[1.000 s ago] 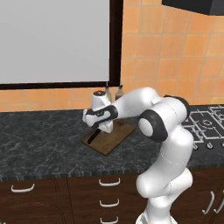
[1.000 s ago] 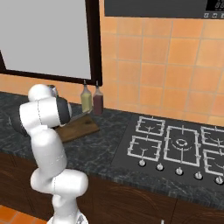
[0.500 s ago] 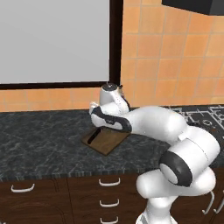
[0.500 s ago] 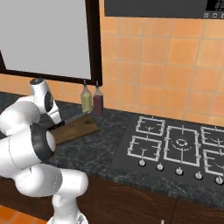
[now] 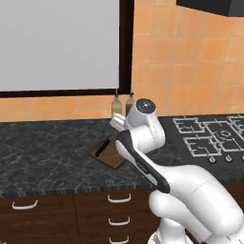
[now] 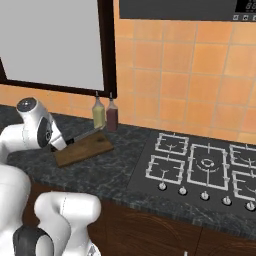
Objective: Pick up the knife from the drawer and place it on the cutting board. Then place the meat from the plate to the cutting board.
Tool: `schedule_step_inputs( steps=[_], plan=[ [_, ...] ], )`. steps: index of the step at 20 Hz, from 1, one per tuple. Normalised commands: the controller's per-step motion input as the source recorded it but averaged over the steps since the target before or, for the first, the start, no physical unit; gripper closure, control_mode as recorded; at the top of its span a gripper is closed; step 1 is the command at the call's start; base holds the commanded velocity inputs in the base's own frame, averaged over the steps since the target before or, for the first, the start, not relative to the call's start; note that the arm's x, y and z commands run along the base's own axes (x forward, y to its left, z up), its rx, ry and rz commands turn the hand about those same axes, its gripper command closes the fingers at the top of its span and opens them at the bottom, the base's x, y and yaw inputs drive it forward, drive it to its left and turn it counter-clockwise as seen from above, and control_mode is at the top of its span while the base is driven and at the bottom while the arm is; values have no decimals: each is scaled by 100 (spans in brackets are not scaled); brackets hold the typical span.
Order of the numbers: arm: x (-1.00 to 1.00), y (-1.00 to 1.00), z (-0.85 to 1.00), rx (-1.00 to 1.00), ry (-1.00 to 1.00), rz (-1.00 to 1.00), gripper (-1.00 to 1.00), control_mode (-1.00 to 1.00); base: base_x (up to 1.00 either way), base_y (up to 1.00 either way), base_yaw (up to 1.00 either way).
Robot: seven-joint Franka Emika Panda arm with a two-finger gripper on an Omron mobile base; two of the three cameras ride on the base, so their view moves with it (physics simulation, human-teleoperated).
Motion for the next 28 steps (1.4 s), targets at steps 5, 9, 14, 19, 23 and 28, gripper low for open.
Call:
schedule_step_inputs(
  steps=[5, 9, 14, 19, 23, 28],
  plan=[
    [-19, -9, 1, 2, 7, 2, -100, -100, 0, 0, 0],
    [-3, -7, -2, 0, 3, 0, -100, 100, -43, -32, 0],
    [0, 0, 0, 0, 0, 0, -100, 100, -92, -85, -2],
    [0, 0, 0, 0, 0, 0, -100, 100, -58, -77, -36],
    [0, 0, 0, 0, 0, 0, -100, 100, -24, -39, -74],
    [0, 0, 0, 0, 0, 0, -100, 100, -28, -35, -74]
  ],
)
